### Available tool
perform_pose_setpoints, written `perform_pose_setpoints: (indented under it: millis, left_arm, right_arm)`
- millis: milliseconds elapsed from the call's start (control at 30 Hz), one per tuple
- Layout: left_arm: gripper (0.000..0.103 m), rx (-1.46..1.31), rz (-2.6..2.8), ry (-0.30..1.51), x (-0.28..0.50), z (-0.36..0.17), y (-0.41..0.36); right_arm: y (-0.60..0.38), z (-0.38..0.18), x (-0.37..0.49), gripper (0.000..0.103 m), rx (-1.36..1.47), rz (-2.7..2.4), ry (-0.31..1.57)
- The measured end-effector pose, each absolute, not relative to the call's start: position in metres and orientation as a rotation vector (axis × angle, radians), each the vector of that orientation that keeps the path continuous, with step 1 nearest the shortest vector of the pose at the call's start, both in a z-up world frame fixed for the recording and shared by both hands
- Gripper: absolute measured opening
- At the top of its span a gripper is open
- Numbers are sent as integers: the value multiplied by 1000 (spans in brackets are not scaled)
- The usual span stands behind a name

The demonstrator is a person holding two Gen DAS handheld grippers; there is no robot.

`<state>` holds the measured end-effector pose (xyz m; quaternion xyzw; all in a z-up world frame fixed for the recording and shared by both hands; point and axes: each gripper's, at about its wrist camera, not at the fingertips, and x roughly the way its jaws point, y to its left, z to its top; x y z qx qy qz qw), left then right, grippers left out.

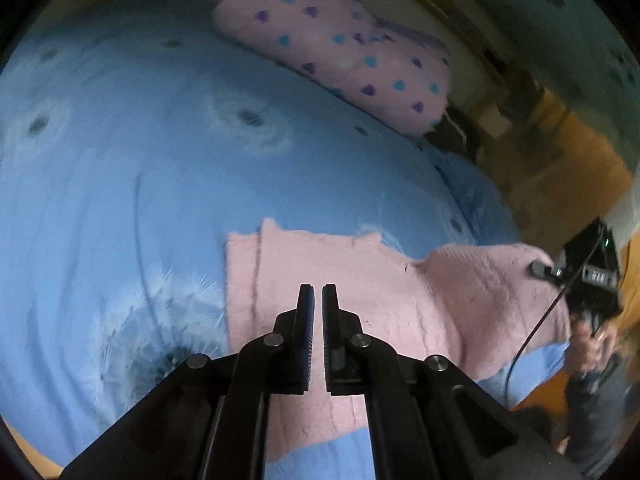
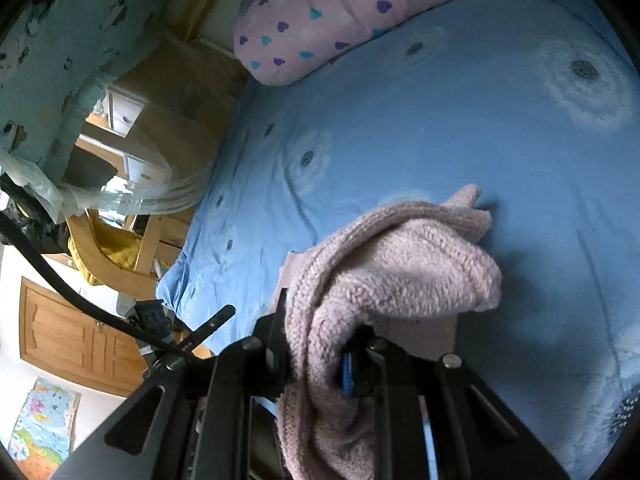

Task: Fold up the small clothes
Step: 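Grasp the folded cardigan with the right gripper and lift it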

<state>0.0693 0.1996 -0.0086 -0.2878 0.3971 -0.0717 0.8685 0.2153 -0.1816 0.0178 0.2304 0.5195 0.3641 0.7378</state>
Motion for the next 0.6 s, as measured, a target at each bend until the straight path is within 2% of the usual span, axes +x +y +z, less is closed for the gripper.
perform_pose_setpoints:
  millis: [300,600]
  left_arm:
    - [0,-614,-134,842,57,-12,210]
    - [0,-608,-83,884,59,-22,217]
  right_arm:
    - [-82,5,211,19,400,818,1223]
    - [20,-67,199,19,329,832,1354]
